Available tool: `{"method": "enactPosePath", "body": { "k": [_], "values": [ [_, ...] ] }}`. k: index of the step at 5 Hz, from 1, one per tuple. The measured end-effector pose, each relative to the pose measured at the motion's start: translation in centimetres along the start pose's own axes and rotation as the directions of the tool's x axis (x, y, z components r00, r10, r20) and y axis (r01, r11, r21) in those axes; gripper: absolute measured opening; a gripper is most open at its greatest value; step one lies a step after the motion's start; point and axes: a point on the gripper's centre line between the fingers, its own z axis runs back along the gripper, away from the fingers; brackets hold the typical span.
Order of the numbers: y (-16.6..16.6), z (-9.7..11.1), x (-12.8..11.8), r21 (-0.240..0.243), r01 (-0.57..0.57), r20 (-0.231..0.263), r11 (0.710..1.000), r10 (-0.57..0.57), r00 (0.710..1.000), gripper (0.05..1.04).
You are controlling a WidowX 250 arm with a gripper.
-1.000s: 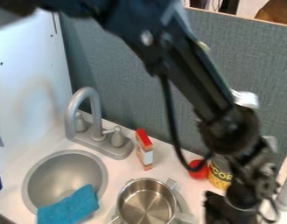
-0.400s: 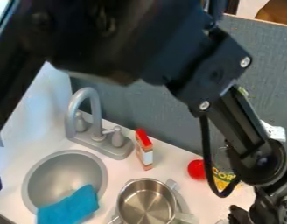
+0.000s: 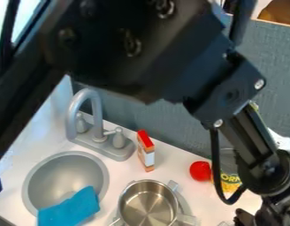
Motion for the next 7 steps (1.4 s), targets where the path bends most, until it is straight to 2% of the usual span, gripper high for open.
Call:
{"method": "enactPosePath", "body": {
  "k": [2,3,4,5,6,7],
  "values": [
    [-0.1,-0.2,0.8,0.01,-0.015,0.076,1.0,0.015,0.997,0.459],
    [-0.1,-0.2,0.8,0.012,-0.038,0.09,0.999,0.037,0.995,0.325],
    [-0.1,-0.1,0.6,0.022,-0.054,0.109,0.998,0.051,0.993,0.321],
    [0.0,0.3,-0.8,0.008,-0.067,0.108,0.998,0.066,0.992,0.321],
    [-0.1,1.3,-2.2,-0.024,-0.083,0.141,0.996,0.086,0.986,0.321],
    [-0.3,3.4,-2.7,-0.077,-0.091,0.214,0.993,0.106,0.971,0.321]
  ]
}}
